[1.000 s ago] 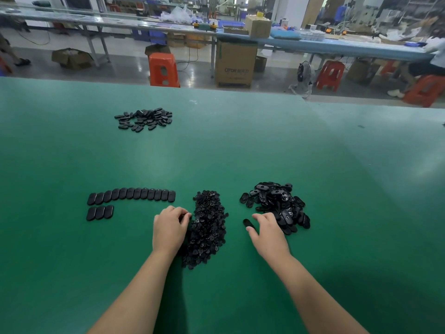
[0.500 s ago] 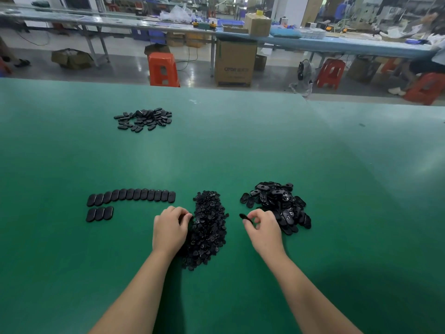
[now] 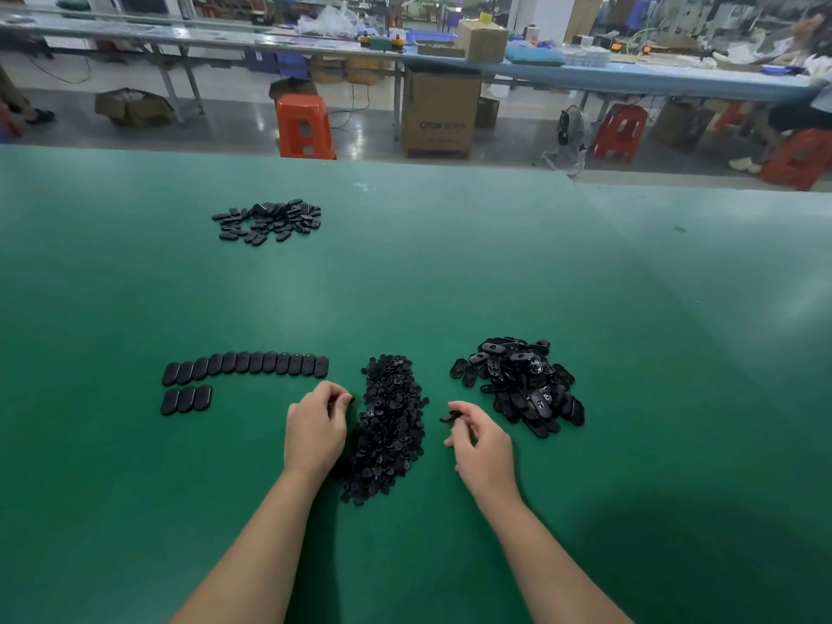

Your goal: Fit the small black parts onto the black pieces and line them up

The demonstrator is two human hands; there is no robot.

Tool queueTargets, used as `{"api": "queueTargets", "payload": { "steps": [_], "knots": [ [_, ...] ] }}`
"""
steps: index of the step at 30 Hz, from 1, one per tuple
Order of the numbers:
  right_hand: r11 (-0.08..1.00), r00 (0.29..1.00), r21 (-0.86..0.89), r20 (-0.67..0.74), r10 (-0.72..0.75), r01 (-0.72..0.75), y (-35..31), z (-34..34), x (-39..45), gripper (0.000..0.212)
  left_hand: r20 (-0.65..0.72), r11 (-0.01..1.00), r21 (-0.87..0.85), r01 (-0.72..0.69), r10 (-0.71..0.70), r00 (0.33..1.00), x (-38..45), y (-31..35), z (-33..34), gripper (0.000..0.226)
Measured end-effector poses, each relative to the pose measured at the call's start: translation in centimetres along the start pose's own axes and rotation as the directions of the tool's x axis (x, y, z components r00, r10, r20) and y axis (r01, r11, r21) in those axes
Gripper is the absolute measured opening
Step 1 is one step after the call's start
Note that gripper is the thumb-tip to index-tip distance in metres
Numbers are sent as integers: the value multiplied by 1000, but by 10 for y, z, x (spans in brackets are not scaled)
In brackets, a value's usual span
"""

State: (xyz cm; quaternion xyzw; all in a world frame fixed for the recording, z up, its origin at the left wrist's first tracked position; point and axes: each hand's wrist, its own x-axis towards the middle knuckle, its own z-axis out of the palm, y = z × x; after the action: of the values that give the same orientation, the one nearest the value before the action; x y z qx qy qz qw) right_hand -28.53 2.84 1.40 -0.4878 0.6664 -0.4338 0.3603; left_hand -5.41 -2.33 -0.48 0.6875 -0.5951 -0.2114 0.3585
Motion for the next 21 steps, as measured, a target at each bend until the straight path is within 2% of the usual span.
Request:
{"api": "queueTargets", "payload": {
  "steps": [6,11,14,15,18,21],
  "knots": [
    [1000,1000,-14,-8,-15,15,3,1,2,15,54,1000,-8,26,-26,998,-2,3,-4,12],
    [999,1000,40,-21,-3,4,4,0,2,26,76,1000,21,-6,5,997,-4,10,-8,11],
    [997,1000,71,-9,7,-7,2,1,1,43,46,996,31,-78,76,996,-5,12,-9,12],
    [998,1000,61,-7,11,-11,2,0,1,42,40,995,36,-88,86,995,-5,12,-9,15],
    [999,1000,49,-17,20,-19,4,1,3,18,44,996,31,-80,79,996,-4,12,-11,21],
    [998,999,54,-37,16,-14,3,0,2,11,69,997,10,-75,74,995,-3,9,-15,24]
  ]
}}
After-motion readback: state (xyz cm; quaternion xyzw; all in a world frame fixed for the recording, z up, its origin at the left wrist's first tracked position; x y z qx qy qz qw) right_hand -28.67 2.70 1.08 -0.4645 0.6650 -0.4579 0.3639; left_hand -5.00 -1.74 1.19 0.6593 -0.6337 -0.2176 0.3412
